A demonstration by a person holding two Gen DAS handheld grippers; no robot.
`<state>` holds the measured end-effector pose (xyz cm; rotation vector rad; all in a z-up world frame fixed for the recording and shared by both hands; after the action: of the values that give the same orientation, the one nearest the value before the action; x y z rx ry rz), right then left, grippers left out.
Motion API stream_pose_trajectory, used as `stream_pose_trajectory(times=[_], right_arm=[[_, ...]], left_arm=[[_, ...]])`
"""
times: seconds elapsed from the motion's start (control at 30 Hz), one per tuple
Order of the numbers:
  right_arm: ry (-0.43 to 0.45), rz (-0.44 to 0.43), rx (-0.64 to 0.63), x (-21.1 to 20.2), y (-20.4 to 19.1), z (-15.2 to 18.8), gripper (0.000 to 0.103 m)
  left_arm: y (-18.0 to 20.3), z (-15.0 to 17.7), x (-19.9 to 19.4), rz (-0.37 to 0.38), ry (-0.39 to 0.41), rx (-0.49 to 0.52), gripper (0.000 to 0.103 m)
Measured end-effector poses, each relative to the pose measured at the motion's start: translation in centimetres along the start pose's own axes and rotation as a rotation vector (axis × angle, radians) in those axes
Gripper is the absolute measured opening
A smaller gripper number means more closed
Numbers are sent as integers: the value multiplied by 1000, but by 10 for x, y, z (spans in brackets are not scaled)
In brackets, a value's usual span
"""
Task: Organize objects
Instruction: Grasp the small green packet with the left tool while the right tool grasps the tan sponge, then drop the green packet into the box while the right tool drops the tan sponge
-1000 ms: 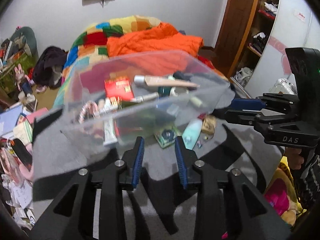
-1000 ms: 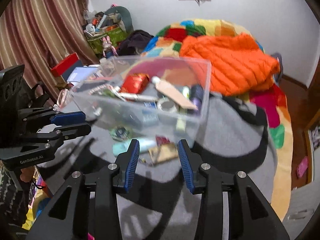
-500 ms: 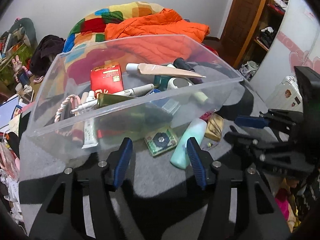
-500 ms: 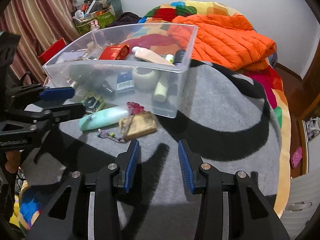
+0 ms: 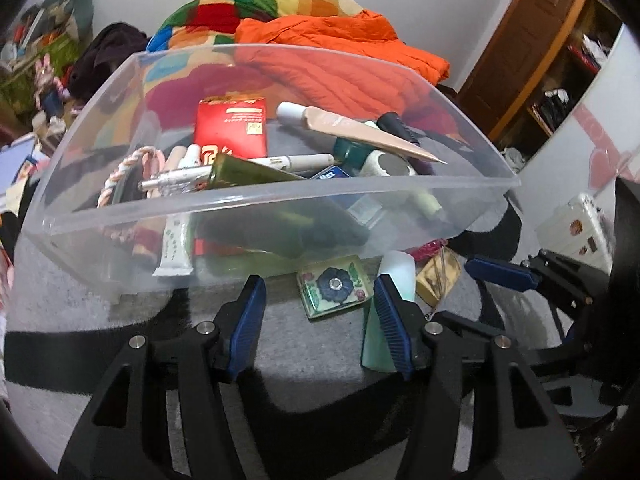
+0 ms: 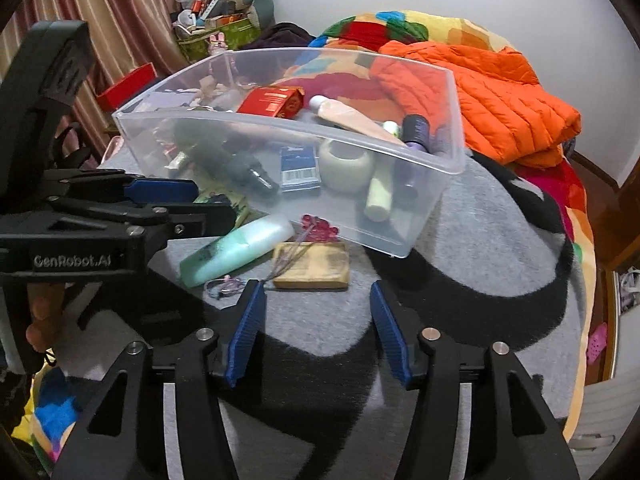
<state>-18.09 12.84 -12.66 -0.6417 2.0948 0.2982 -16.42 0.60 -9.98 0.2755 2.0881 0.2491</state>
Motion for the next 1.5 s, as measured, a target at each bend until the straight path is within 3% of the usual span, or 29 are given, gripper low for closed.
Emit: stream_pose_trajectory(times=[0.1, 0.17, 0.23, 0.3, 0.67, 0.93, 1.03, 1.3, 1.4, 1.5], right_arm=[[5, 11, 2, 3, -3, -2, 52], [6, 20, 2, 6, -4, -4, 51], [12, 27, 0, 5, -6, -5, 41], [16, 26, 0, 5, -6, -5, 37], [28, 5, 48, -14, 3, 9, 36], [91, 19, 64, -45, 7, 13, 36], [127, 22, 61, -59, 4, 8, 36], [204, 11, 43, -77, -9, -15, 36], [216, 1, 46, -77, -13, -23, 36], [227, -4, 56, -76, -13, -30, 36]], left_arm=[[2, 1, 0, -9, 2, 7, 53], [5, 2, 1, -28, 2, 32, 42], [7, 4, 1, -35, 2, 46, 37], [7, 5, -1, -33, 6, 48, 37], [-4, 15, -21, 2, 34, 17, 34], [-4, 30, -51, -43, 95, 52, 33], [2, 32, -65, -56, 131, 83, 26], [13, 23, -96, -88, 223, 151, 26], [4, 23, -95, -74, 212, 128, 26], [-2, 29, -83, -63, 163, 119, 36]])
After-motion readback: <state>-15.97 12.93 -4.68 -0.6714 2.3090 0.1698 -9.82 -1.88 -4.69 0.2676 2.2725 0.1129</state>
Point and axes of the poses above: each gripper's, at about its wrist camera, not at the fingertips, and x roughly the way its jaws point, y to its right, z to its underside, the point moved 3 cm from there along x, roughly the way its jaws point, and after that the axes turned 4 degrees about z, right-handed, at the moved point
